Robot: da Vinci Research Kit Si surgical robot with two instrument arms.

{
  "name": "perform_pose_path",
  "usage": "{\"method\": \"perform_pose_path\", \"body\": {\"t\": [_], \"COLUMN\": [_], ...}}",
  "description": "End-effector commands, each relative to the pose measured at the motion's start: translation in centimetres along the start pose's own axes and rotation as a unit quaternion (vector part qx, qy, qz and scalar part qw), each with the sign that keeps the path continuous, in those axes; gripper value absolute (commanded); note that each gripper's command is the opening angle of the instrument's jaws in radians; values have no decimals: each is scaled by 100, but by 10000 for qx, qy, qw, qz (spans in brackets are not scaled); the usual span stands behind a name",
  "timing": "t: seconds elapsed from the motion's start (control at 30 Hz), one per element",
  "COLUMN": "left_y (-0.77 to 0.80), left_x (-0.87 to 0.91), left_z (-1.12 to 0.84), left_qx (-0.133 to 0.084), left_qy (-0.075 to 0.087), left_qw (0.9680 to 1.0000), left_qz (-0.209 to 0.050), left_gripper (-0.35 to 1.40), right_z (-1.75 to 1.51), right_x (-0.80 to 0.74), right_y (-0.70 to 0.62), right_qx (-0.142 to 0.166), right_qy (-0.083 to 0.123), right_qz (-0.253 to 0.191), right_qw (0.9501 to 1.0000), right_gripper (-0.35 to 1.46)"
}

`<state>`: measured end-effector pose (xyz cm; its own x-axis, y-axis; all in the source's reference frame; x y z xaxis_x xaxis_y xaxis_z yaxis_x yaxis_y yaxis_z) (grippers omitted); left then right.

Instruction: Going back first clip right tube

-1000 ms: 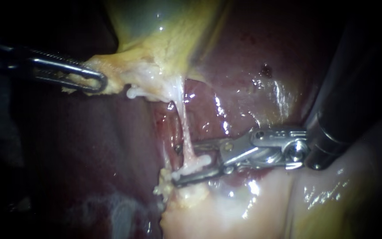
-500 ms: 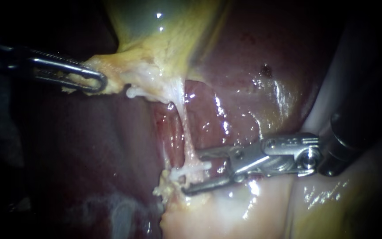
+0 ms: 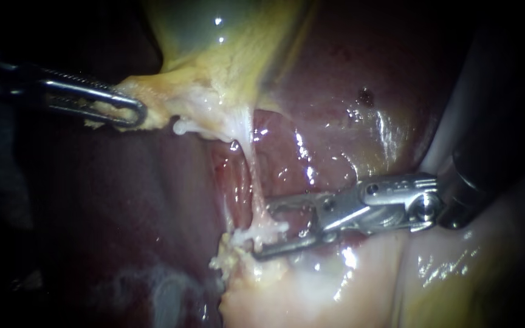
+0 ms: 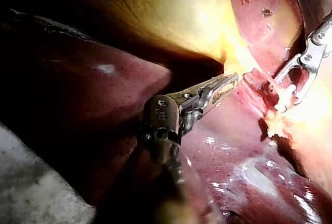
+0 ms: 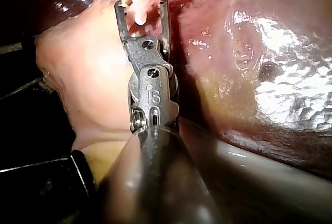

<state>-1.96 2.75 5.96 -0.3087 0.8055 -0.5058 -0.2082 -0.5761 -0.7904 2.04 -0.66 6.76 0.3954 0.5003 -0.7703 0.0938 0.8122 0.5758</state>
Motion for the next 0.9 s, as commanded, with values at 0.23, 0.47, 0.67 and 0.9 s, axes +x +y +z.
{"method": "perform_pose_path", "body": {"t": [0.23,0.47,0.67,0.9], "left_y": [0,0,0,-1], "left_x": [0,0,0,0], "left_z": [0,0,0,0], "left_qx": [4,4,4,3], "left_qy": [0,0,0,0], "left_qw": [10000,10000,10000,10000], "left_qz": [1,2,2,3], "left_gripper": [-35,-35,-35,-35], "right_z": [-27,-73,-106,-118], "right_x": [9,27,38,40], "right_y": [2,6,9,9], "right_qx": [-90,-226,-274,-297], "right_qy": [13,30,35,36], "right_qz": [-453,-678,-751,-767], "right_qw": [9989,9974,9968,9966], "right_gripper": [50,50,50,50]}}
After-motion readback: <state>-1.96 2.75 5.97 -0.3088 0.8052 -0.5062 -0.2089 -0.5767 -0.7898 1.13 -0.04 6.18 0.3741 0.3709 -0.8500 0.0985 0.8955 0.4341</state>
